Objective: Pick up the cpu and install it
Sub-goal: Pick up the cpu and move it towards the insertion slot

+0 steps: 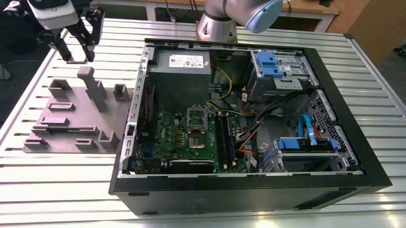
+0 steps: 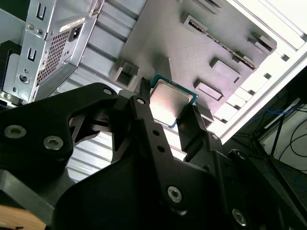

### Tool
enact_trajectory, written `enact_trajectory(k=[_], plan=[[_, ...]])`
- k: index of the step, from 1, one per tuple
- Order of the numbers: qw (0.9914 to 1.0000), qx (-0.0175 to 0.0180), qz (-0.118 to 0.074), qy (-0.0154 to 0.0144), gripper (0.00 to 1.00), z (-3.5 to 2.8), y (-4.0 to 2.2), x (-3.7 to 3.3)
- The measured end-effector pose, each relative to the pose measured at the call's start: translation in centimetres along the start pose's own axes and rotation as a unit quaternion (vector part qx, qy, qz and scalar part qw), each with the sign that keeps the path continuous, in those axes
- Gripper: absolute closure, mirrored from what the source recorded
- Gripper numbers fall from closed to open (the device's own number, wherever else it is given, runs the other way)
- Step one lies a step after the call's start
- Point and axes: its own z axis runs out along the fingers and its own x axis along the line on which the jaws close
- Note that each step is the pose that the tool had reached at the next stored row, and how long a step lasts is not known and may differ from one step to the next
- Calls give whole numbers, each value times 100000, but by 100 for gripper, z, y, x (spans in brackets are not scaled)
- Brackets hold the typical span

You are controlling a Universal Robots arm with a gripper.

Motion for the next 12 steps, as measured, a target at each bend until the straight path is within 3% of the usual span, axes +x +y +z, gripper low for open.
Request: enact_trajectory(k=[12], plan=[[100000,1,1,-3,53,-1,-2,-103]])
